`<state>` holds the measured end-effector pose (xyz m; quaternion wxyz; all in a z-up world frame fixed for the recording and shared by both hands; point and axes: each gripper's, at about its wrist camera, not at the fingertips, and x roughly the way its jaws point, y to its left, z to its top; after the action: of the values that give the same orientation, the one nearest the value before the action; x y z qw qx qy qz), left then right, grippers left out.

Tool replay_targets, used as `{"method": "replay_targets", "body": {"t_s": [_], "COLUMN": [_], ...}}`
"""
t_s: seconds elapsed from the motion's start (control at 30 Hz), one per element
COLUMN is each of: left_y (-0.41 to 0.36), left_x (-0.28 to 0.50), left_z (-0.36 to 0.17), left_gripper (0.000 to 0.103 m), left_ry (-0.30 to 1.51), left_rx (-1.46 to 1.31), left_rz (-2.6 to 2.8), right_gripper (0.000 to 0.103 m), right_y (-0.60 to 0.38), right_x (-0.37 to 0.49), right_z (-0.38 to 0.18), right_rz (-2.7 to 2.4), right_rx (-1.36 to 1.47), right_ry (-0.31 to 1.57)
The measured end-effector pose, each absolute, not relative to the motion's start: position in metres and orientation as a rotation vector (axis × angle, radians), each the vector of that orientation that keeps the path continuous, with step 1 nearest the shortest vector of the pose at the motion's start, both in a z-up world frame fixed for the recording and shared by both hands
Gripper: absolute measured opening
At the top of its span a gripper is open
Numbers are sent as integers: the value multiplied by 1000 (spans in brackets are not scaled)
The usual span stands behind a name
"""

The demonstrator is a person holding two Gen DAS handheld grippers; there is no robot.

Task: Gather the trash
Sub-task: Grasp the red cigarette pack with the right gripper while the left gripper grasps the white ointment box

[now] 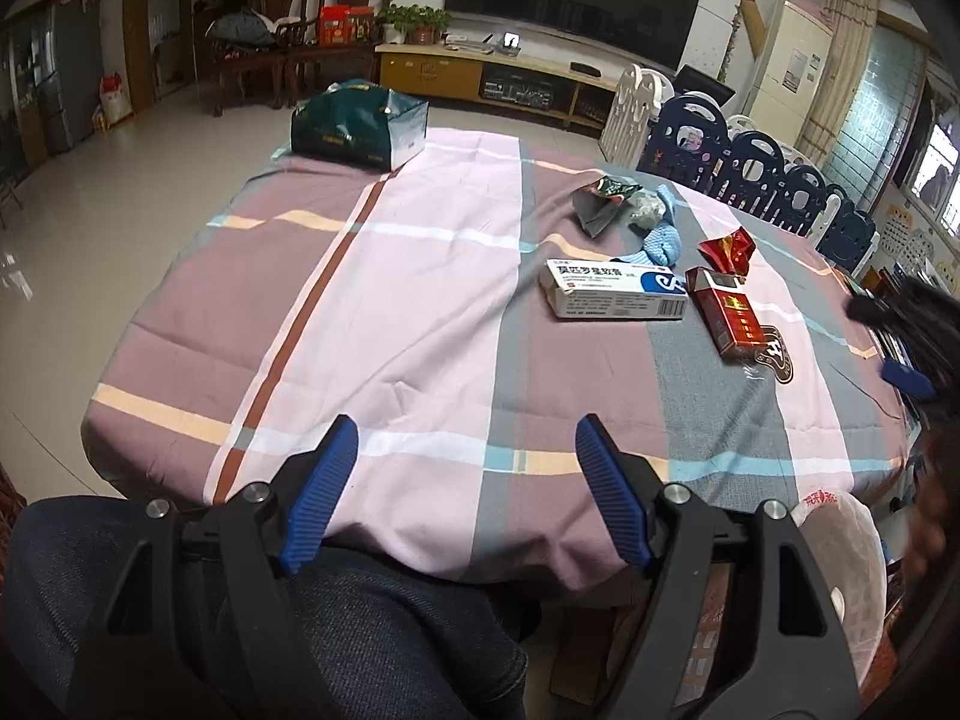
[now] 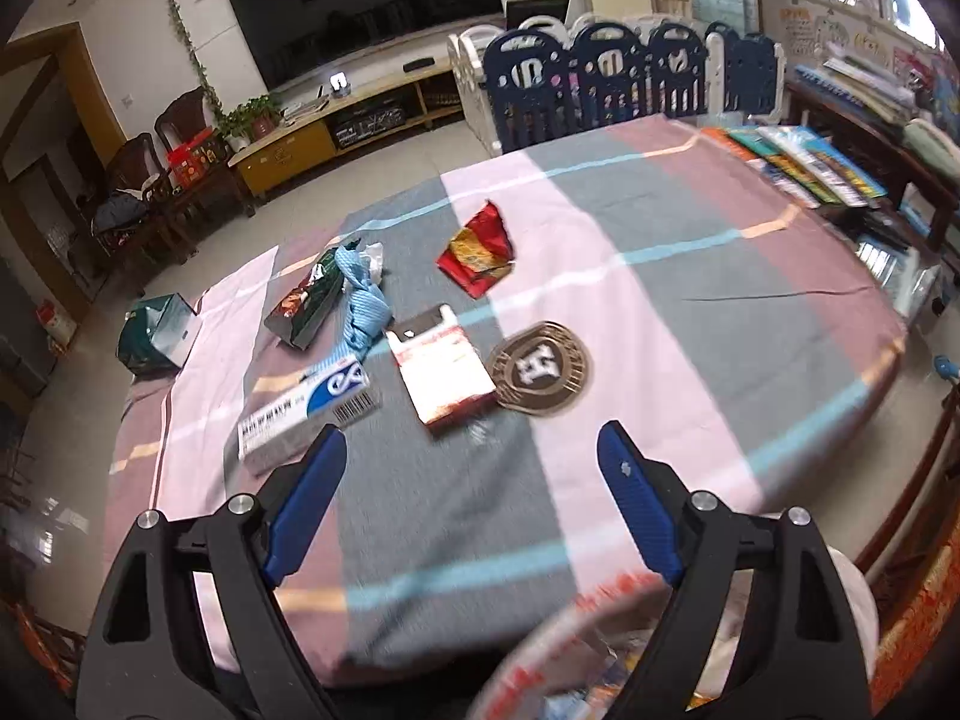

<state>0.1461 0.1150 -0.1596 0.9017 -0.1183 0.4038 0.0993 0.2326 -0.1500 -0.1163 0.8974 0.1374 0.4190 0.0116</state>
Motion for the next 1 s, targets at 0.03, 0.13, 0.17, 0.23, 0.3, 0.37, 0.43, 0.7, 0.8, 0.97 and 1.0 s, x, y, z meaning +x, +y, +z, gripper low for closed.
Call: {"method": "replay_targets", "body": {"t_s": [0.03,0.13,0.17,0.23,0.3,0.37,0.43,0.7,0.8,0.97,1.0], "left_y": [117,117,117,119,123,127,129,108,89,65,61], "left_x": [147,147,146,145,147,154,167,255,299,358,366], "left_z": [-161,-164,-165,-166,-166,-166,-164,-144,-154,-182,-187], "left_gripper": [76,76,76,76,76,76,76,91,94,94,94], "left_ry": [841,853,853,853,851,852,849,761,837,949,960], "left_rx": [-247,-240,-234,-220,-216,-218,-198,23,100,161,172], "left_rz": [202,183,181,175,166,149,115,-99,-215,-357,-377], "right_gripper": [84,84,84,84,84,84,80,56,56,56,56], "right_y": [-145,-118,-109,-96,-89,-89,-89,-99,-116,-149,-158], "right_x": [247,300,313,335,349,352,353,338,316,266,256], "right_z": [-121,-145,-154,-172,-189,-197,-200,-204,-196,-189,-189], "right_rz": [38,54,47,24,28,50,76,175,206,257,263], "right_rx": [285,172,121,13,-45,-53,-53,-36,36,125,157], "right_ry": [879,949,972,1012,1046,1056,1058,1063,1070,1089,1096]}}
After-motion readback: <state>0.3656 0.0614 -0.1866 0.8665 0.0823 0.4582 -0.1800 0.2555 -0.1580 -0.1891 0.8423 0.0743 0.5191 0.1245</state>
